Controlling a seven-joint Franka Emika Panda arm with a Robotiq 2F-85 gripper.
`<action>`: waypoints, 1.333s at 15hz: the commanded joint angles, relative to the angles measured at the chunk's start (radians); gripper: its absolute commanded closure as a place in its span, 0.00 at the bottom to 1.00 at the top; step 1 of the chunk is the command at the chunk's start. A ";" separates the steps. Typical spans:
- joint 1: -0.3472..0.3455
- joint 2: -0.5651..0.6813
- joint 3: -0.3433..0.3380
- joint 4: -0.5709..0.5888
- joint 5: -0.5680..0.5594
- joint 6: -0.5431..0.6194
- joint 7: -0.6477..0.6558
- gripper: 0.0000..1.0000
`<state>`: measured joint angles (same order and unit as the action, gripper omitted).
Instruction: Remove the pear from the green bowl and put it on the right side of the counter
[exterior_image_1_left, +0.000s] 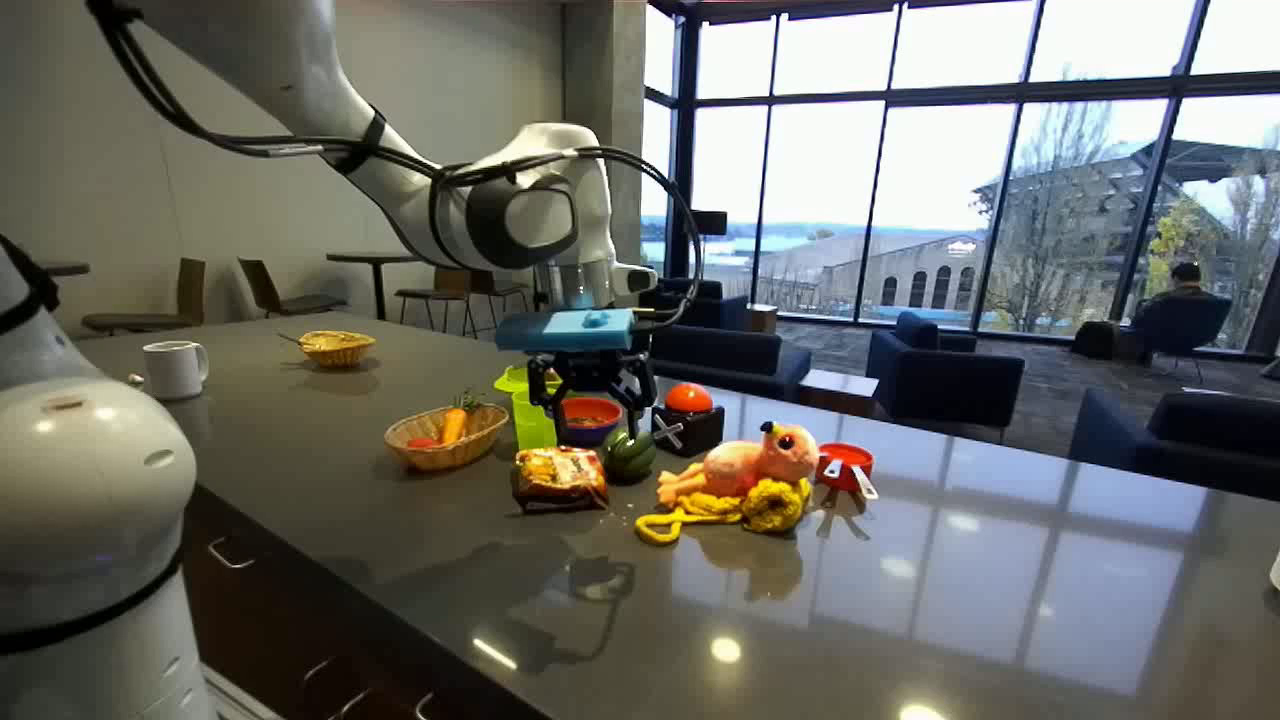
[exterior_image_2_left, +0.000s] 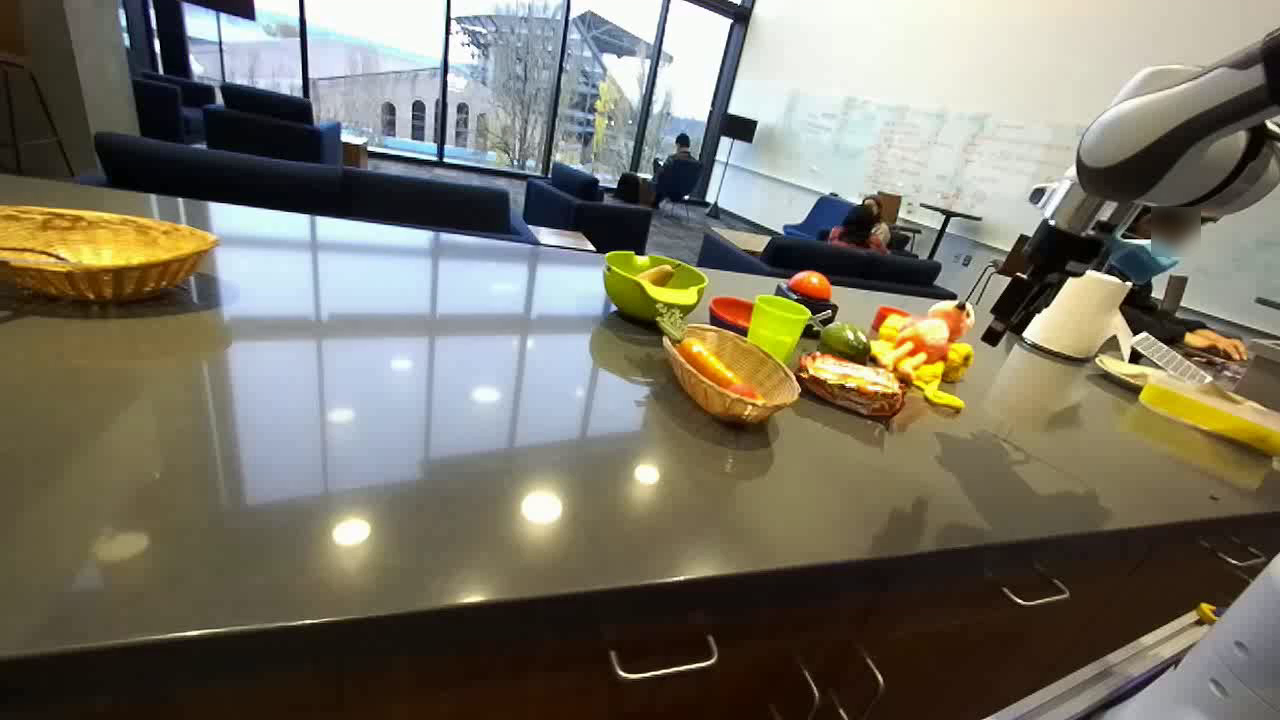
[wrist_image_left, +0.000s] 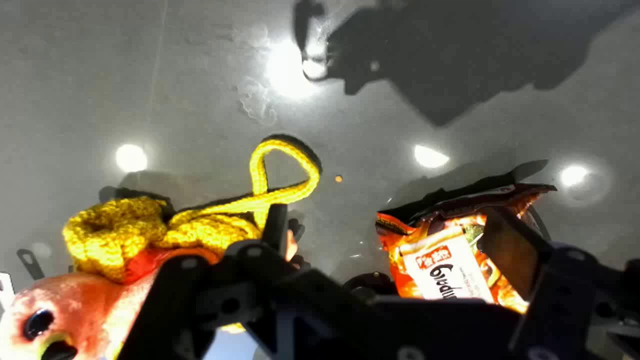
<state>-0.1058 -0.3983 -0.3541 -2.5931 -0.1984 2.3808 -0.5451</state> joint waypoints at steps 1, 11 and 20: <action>-0.019 0.002 0.020 0.001 0.011 -0.001 -0.008 0.00; -0.017 0.009 0.025 0.002 0.015 0.012 0.004 0.00; 0.024 0.124 0.123 0.083 0.055 0.072 0.113 0.00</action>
<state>-0.0895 -0.3448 -0.2623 -2.5617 -0.1604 2.4239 -0.4691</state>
